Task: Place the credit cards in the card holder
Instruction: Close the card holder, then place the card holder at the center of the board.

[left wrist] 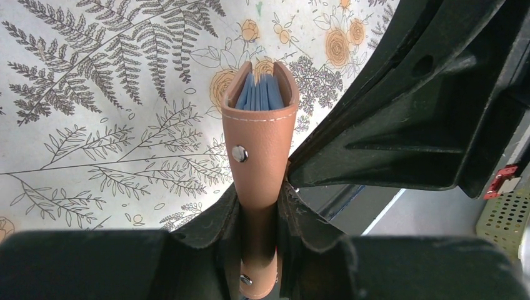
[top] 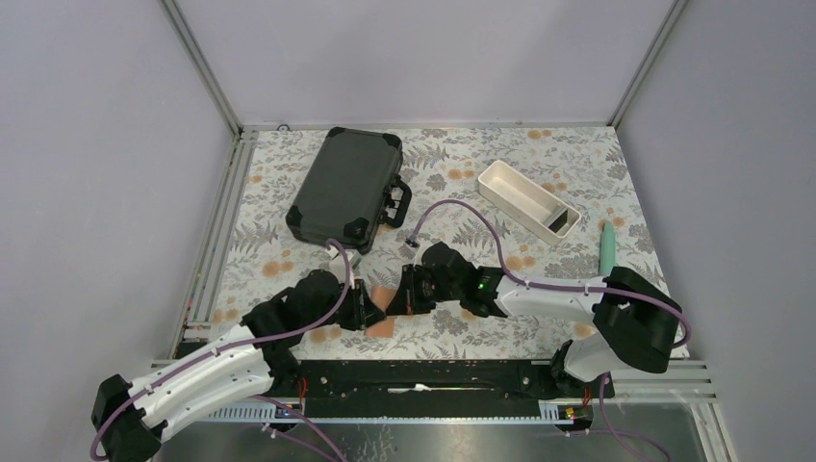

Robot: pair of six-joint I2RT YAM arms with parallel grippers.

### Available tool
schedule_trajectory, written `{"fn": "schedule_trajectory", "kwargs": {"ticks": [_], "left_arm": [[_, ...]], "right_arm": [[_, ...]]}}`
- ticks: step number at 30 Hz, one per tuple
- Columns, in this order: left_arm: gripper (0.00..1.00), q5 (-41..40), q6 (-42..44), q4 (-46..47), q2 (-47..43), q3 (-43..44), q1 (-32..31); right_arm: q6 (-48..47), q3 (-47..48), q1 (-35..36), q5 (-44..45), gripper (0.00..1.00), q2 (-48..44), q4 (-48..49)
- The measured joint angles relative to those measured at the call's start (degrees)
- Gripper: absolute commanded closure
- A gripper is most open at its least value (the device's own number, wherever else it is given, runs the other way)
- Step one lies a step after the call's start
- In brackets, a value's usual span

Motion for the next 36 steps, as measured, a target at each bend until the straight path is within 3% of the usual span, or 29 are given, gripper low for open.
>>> {"fn": "schedule_trajectory", "kwargs": {"ticks": [10, 12, 17, 19, 27, 32, 36], "left_arm": [[1.00, -0.6, -0.2, 0.2, -0.1, -0.8, 0.1], [1.00, -1.5, -0.6, 0.2, -0.4, -0.7, 0.0], [1.00, -1.3, -3.0, 2.5, 0.6, 0.5, 0.9], [1.00, -0.2, -3.8, 5.1, 1.9, 0.6, 1.4], [0.99, 1.7, -4.5, 12.9, 11.5, 0.6, 2.9], [0.93, 2.8, -3.8, 17.2, 18.5, 0.6, 3.3], [0.85, 3.4, -2.6, 20.2, 22.3, 0.4, 3.6]], "right_arm": [[0.2, 0.0, 0.6, 1.8, 1.00, 0.5, -0.1], [-0.2, 0.1, 1.0, 3.8, 0.93, -0.3, -1.0], [-2.6, 1.7, 1.9, 10.6, 0.60, -4.9, -5.4], [-3.7, 2.6, 1.9, 13.8, 0.52, -7.2, -7.0], [-7.1, 4.5, -0.5, 25.3, 0.33, -16.5, -15.4], [-8.6, 1.8, -8.4, 26.8, 0.20, -19.5, -18.3], [-11.0, 0.0, -12.7, 28.4, 0.18, -21.0, -21.7]]}}
